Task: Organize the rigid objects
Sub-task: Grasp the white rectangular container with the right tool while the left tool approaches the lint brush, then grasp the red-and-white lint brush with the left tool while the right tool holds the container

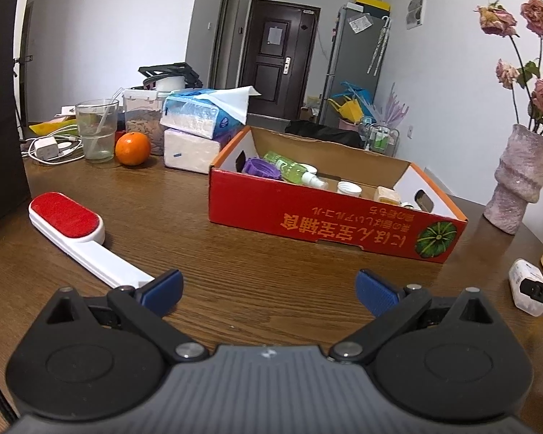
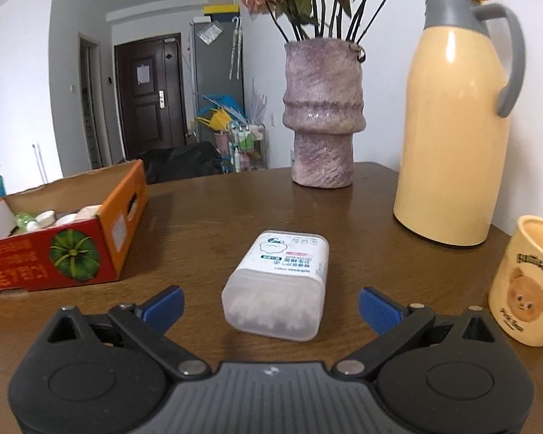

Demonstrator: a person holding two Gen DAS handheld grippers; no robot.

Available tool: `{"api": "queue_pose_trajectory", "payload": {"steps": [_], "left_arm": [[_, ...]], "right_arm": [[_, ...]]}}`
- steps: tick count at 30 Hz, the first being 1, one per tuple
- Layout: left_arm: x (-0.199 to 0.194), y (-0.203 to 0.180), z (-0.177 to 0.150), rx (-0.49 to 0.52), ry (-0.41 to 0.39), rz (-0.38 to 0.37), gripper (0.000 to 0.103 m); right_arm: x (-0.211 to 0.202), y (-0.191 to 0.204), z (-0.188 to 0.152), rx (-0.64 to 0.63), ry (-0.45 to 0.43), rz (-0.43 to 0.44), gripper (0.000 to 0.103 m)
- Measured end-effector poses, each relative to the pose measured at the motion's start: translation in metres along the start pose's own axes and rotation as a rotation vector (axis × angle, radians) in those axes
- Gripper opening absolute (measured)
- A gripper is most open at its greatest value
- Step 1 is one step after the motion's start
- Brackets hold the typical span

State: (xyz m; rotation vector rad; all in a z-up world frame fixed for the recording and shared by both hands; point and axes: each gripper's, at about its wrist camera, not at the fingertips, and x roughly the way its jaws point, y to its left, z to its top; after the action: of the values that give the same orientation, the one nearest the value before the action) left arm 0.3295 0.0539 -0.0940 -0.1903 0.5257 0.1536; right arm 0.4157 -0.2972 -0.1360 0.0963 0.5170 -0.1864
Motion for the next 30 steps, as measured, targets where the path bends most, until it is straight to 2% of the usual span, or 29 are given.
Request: {"api": "queue_pose_trajectory", "payload": {"steps": [7, 10, 13, 17, 25, 30], "left_arm": [[0.009, 0.011, 0.006, -0.046, 0.011, 0.029, 0.103], [0.012, 0.015, 0.008, -0.061, 0.015, 0.037, 0.103], [0.014, 0.018, 0.009, -0.073, 0.021, 0.039, 0.103], [0.016, 0.021, 0.011, -0.082, 0.025, 0.047, 0.103], [0.018, 0.031, 0.016, -0.128, 0.028, 0.062, 0.103], [0.021, 0.041, 0.022, -0.153, 0.011, 0.114, 0.103]], "right_arm": [[0.042, 0.004, 0.018, 0.026, 0.04, -0.076, 0.102], [0.056, 0.005, 0.021, 0.034, 0.069, -0.094, 0.097], [0.065, 0.007, 0.024, 0.035, 0.092, -0.095, 0.089], [0.072, 0.008, 0.022, 0.027, 0.136, -0.081, 0.065], [0.061, 0.004, 0.021, 0.06, 0.084, -0.067, 0.065], [0.052, 0.004, 0.02, 0.065, 0.049, -0.077, 0.065]]}}
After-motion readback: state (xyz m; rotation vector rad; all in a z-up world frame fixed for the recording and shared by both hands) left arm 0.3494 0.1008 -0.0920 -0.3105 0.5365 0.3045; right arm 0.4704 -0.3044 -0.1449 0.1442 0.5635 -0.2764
